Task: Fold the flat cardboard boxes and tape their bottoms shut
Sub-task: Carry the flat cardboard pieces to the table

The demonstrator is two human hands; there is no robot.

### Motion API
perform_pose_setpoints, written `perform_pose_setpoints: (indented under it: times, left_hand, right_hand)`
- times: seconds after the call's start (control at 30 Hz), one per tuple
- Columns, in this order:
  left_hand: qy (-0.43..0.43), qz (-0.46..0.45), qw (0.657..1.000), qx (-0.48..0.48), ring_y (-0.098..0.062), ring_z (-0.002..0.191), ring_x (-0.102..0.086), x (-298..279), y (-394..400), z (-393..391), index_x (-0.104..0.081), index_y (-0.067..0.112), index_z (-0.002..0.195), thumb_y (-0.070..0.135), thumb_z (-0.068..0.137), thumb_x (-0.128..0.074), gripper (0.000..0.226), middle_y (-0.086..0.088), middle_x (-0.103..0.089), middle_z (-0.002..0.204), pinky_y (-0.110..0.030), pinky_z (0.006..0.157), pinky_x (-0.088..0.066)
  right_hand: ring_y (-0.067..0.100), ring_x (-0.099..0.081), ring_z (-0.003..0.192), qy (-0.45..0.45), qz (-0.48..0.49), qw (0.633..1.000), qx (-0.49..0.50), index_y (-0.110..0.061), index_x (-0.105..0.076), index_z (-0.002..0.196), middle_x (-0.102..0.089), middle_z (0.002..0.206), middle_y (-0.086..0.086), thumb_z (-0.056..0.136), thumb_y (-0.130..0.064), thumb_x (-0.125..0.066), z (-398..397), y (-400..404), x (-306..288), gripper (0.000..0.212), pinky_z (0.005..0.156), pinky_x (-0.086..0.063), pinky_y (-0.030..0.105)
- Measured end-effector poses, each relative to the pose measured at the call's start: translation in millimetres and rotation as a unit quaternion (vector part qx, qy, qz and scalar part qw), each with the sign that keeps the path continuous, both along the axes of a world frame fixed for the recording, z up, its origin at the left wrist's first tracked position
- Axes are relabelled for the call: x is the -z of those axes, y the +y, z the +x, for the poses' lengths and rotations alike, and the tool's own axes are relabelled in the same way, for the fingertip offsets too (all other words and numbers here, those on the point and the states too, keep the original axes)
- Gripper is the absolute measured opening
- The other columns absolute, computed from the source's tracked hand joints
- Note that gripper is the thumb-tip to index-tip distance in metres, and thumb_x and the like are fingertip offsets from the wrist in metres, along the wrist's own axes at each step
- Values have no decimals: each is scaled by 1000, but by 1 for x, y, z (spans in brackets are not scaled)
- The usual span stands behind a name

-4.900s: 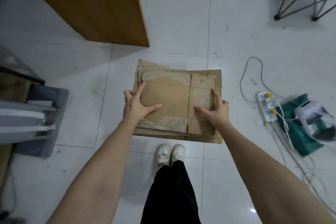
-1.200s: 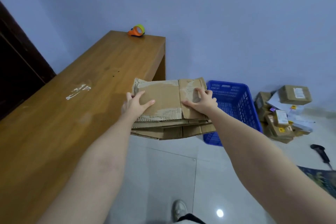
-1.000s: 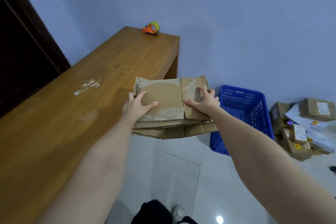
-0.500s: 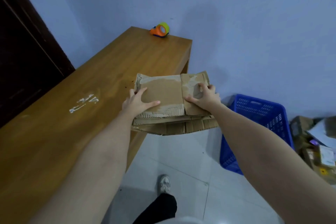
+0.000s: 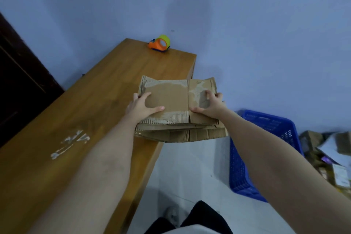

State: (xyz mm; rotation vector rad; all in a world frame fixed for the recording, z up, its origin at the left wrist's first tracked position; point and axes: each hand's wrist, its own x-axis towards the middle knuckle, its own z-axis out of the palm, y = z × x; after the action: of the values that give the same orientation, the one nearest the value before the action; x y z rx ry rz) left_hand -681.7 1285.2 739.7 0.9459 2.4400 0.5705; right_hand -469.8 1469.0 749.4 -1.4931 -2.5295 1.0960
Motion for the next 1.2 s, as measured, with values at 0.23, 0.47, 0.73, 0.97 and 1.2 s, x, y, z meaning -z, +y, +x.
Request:
perform_pose_setpoints:
  times: [0.23, 0.47, 0.73, 0.97, 1.2]
  left_hand:
    - [-15, 23, 998, -60, -32, 125, -39, 8, -2, -33, -28, 38, 143, 76, 65, -62, 93, -1, -26, 137, -43, 98, -38]
    - [-13, 52, 977, -204, -32, 127, -37, 3, -42, -75, -29, 36, 143, 79, 63, -61, 97, 0, -24, 137, -43, 98, -37]
    - [-44, 103, 906, -408, -32, 131, -31, -2, -129, -73, -34, 38, 140, 74, 54, -72, 101, 1, -21, 140, -51, 107, -34]
    - [-49, 58, 800, -596, -39, 133, -29, 18, -227, 13, -28, 36, 143, 78, 56, -67, 105, -4, -17, 146, -56, 104, -35]
    - [-36, -12, 764, -644, -37, 125, -36, 27, -300, 87, -31, 37, 138, 69, 57, -74, 98, -3, -24, 137, -52, 99, -40]
  right_hand:
    - [34, -30, 129, -36, 22, 997, -67, -33, -23, 141, -20, 140, 3, 55, -70, -75, -61, 22, -9, 108, 105, -36, 50]
    - [38, -23, 134, -49, 59, 975, -209, -33, -16, 145, -14, 145, 5, 56, -73, -72, -170, 22, -25, 112, 108, -30, 55]
    - [41, -21, 134, -27, 48, 918, -392, -36, -14, 145, -15, 144, 5, 58, -72, -72, -255, -34, -21, 111, 107, -30, 58]
    - [43, -18, 136, -40, 3, 833, -552, -28, -13, 148, -11, 148, 8, 60, -67, -75, -262, -150, 8, 114, 109, -24, 59]
    - [44, -21, 135, -70, -9, 787, -613, -26, -11, 148, -13, 146, 10, 63, -69, -72, -217, -233, 34, 113, 107, -27, 56]
